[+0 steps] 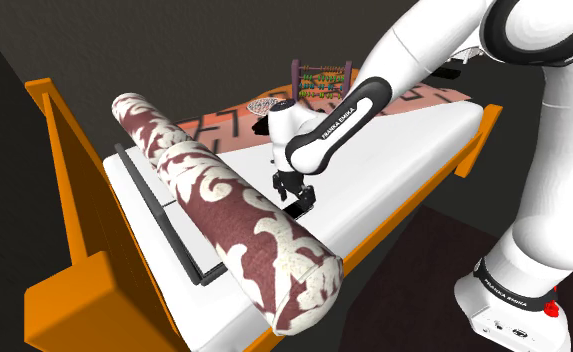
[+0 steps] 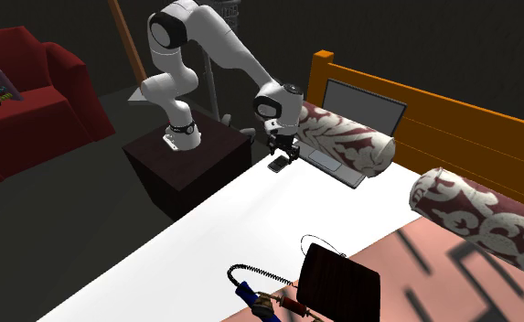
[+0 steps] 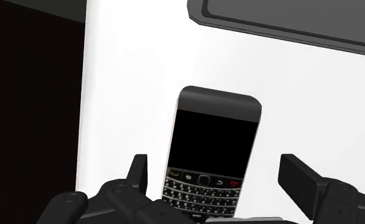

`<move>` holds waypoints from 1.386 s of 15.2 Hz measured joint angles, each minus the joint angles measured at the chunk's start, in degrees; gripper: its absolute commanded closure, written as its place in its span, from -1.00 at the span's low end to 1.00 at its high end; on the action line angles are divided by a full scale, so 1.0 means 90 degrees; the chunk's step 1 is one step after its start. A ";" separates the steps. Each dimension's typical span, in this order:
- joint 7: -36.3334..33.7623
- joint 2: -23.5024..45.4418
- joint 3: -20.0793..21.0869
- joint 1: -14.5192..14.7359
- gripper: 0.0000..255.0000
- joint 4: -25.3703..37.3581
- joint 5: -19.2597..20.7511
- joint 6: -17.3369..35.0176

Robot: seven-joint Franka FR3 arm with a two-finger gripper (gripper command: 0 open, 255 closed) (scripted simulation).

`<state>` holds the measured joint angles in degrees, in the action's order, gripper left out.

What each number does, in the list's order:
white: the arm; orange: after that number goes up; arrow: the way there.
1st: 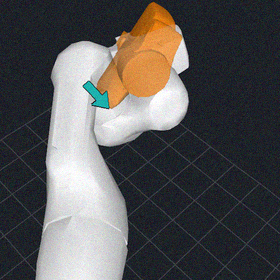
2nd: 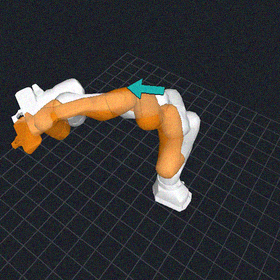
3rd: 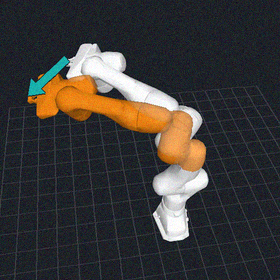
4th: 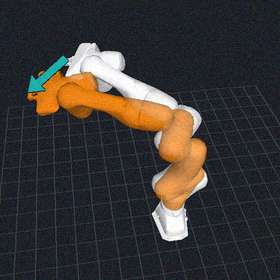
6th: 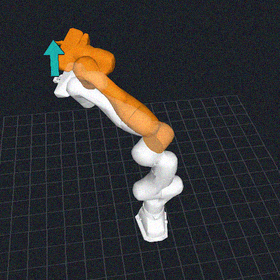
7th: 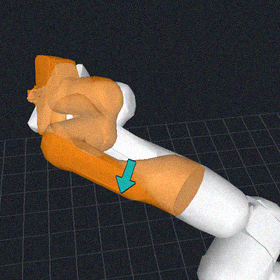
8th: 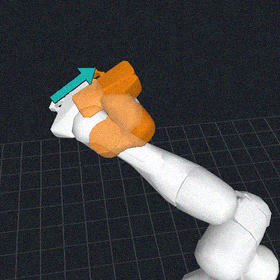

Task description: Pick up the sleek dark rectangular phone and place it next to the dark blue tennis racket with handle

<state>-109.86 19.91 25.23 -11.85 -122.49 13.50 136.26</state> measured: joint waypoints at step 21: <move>-0.0172 0.0311 -0.0131 0.0091 1.00 -0.0039 0.0227 0.0335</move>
<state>-111.40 22.71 24.05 -11.03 -122.84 15.54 139.28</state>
